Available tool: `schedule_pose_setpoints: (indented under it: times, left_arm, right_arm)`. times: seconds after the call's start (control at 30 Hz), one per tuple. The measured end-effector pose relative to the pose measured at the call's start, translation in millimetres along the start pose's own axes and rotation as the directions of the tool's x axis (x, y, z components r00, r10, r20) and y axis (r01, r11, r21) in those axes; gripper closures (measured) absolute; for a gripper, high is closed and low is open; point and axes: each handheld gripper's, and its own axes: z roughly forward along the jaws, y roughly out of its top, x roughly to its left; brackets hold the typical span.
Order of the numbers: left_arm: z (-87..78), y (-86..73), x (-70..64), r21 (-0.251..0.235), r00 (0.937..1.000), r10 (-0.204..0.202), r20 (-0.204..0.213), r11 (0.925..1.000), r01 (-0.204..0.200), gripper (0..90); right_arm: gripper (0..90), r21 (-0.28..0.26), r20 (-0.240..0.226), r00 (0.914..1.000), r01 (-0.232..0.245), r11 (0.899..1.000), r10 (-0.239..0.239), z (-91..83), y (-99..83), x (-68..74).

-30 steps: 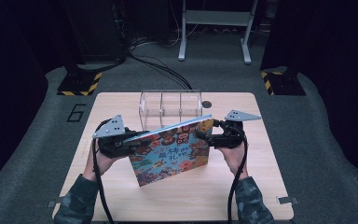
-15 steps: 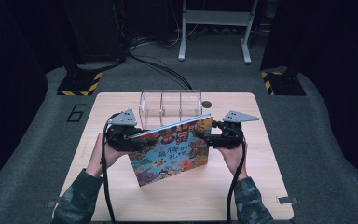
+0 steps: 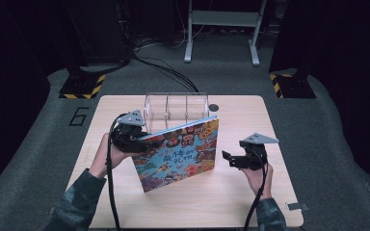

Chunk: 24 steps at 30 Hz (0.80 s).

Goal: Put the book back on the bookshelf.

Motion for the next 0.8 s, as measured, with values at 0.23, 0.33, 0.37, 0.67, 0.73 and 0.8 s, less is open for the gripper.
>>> schedule_pose_setpoints:
  times: [0.23,0.33,0.37,0.67,0.73,0.8]
  left_arm:
    - [7.4,-1.1,-1.3,0.069,0.9996,-0.019,-0.020,0.9974,0.020,66.1]
    - [8.5,-1.9,-0.6,0.095,0.9999,-0.008,0.011,0.9954,0.007,67.9]
    - [8.5,-1.9,-0.6,0.095,0.9999,-0.008,0.011,0.9954,0.007,72.2]
    - [8.1,-1.8,1.4,0.107,0.9980,-0.027,0.056,0.9941,0.021,78.1]
    - [8.1,-3.5,1.2,0.094,0.9973,-0.036,0.065,0.9951,0.029,78.9]
    - [7.4,-3.9,0.6,0.093,0.9978,-0.025,0.061,0.9955,0.019,79.2]
  right_arm:
    - [11.0,0.105,0.094,0.9935,-0.075,0.992,0.065,15.7,-61.4,-19.9]
    - [10.1,0.096,0.099,0.9918,-0.090,0.991,0.080,20.2,-71.8,-22.2]
    - [10.1,0.096,0.099,0.9918,-0.090,0.991,0.080,20.2,-71.8,-22.2]
    - [13.1,0.106,0.105,0.9939,-0.046,0.993,0.035,31.2,-74.0,-16.3]
    - [13.9,0.110,0.113,0.9932,-0.042,0.993,0.029,31.7,-73.7,-15.4]
    - [14.1,0.113,0.122,0.9922,-0.040,0.993,0.026,32.5,-73.2,-14.7]
